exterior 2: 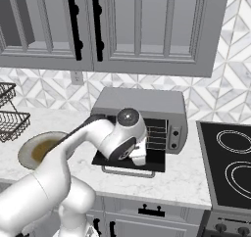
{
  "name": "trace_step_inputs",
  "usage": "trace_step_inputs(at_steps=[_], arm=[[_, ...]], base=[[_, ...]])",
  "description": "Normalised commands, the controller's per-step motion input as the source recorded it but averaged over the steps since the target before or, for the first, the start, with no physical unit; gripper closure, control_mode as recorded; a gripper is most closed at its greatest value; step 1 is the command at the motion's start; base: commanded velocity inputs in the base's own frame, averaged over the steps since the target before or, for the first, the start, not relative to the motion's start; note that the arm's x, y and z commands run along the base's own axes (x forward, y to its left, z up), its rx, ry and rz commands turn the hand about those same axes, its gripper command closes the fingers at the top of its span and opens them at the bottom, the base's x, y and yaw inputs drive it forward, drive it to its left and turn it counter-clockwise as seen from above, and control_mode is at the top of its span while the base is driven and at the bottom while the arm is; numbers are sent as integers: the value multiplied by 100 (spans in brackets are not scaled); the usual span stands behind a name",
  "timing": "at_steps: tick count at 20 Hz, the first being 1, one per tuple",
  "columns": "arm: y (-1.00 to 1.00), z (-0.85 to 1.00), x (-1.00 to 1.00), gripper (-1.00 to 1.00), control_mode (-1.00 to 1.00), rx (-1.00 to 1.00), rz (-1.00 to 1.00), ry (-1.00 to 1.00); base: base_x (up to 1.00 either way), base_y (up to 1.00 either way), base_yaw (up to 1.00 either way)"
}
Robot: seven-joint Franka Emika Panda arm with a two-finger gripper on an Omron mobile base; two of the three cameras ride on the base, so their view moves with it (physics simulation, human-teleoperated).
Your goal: Pick up the kebab skewer and baguette bread, and place them inside the toaster oven. Close the toaster oven door and start by setting the timer.
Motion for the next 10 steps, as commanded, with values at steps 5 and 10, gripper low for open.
trace_step_inputs(at_steps=[5, 10], arm=[[34, 0, -34, -100, -100, -51, 34, -1], [41, 0, -31, -100, -100, -53, 33, -3]], base=[[0, 0, 0], [0, 0, 0]])
